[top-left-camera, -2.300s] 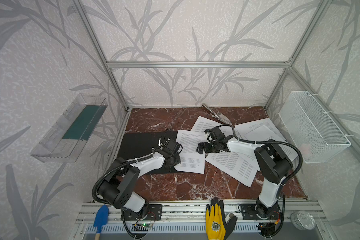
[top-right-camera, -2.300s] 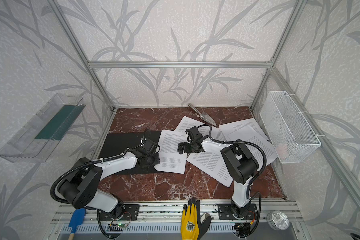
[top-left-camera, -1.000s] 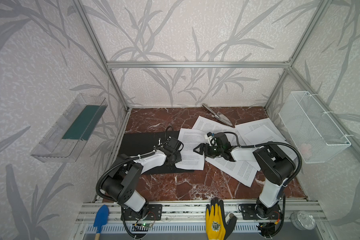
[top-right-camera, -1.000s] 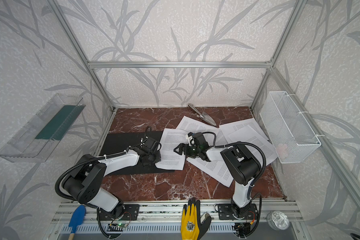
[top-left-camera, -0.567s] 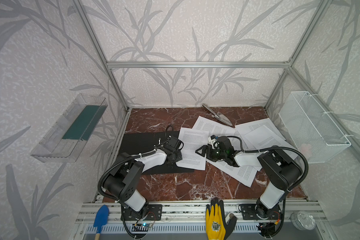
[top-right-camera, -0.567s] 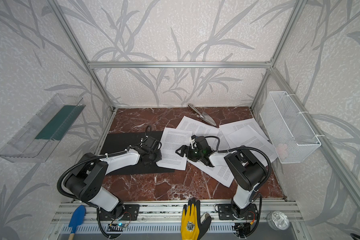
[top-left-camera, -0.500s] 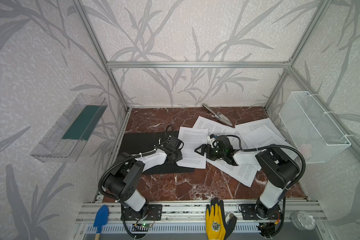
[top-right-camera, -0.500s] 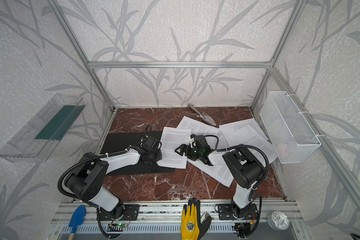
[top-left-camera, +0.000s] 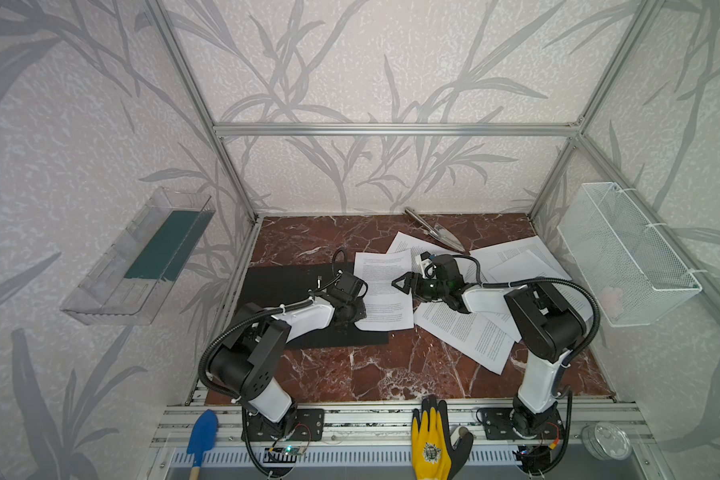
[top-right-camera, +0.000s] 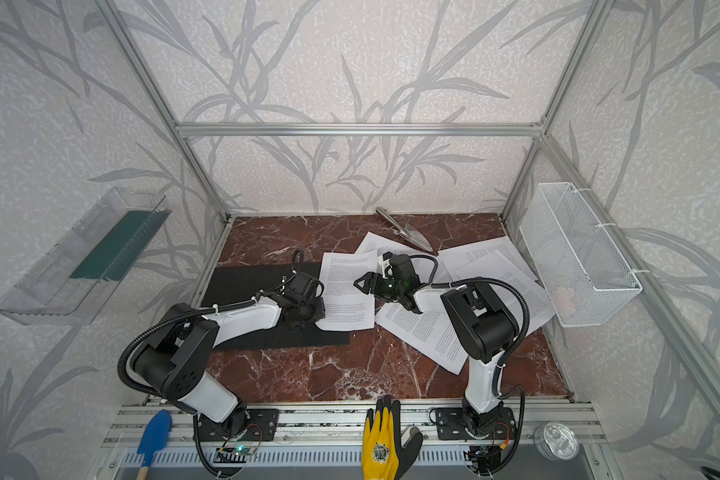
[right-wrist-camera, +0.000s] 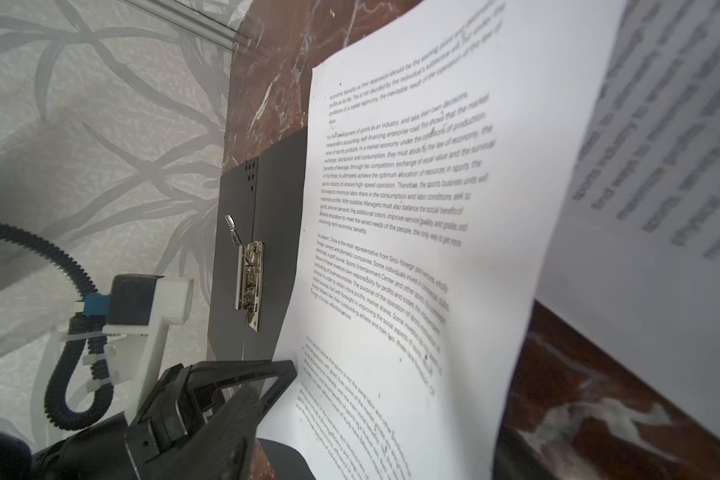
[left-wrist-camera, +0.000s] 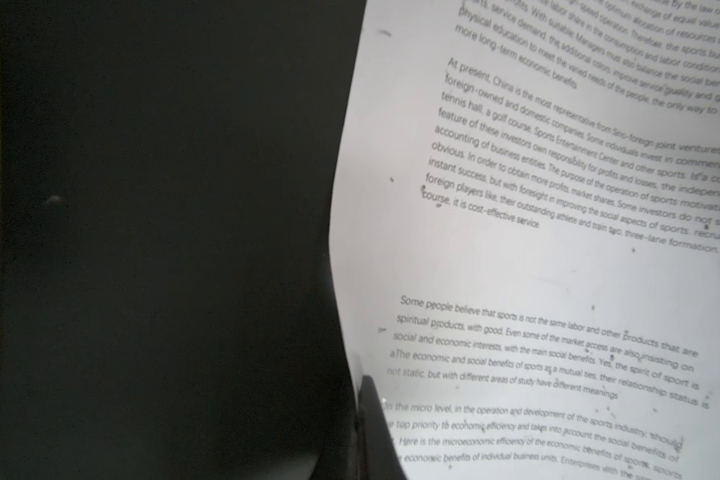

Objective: Put the files into the folder
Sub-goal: 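Open the left gripper and draw it back from the sheet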

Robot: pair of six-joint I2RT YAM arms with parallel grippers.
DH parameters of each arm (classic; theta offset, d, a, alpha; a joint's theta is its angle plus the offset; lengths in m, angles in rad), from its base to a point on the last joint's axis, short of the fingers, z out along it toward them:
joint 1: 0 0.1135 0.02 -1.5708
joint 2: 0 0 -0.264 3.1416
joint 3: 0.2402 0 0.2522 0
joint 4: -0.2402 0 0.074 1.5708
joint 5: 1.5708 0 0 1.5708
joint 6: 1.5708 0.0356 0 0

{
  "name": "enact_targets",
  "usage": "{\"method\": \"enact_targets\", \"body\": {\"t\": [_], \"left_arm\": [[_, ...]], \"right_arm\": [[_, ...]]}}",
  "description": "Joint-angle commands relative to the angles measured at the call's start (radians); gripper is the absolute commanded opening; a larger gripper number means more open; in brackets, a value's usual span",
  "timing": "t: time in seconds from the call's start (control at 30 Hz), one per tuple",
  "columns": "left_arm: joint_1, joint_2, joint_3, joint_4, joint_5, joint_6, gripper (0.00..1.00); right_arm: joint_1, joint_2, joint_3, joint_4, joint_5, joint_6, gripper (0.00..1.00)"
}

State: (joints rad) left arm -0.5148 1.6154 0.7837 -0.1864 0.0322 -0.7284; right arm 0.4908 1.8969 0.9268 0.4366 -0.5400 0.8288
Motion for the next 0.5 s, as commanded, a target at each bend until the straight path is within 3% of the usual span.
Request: {"method": "enact_targets", "body": {"t": [0.0,0.17,0.4,0.47], "left_arm": [[-0.002,0.055,-0.041,-0.099,0.042,0.006,0.0],[-0.002,0.044,-0.041,-0.099,0.05,0.001,0.0],[-0.013,-0.067,-0.061,-0.054,0.127,-0.04,0.0],[-0.023,-0.132,-0.068,-0.061,0.128,-0.059,0.01]], "right_arm": [[0.0,0.04,0.023,-0.031,-0.004,-0.023,0.64],[0.0,0.039,0.001,-0.037,0.036,-0.017,0.45],[0.0,0.017,-0.033,-0.043,0.063,-0.026,0.01],[0.002,-0.006,-0.05,-0.036,0.069,-0.026,0.0]]}}
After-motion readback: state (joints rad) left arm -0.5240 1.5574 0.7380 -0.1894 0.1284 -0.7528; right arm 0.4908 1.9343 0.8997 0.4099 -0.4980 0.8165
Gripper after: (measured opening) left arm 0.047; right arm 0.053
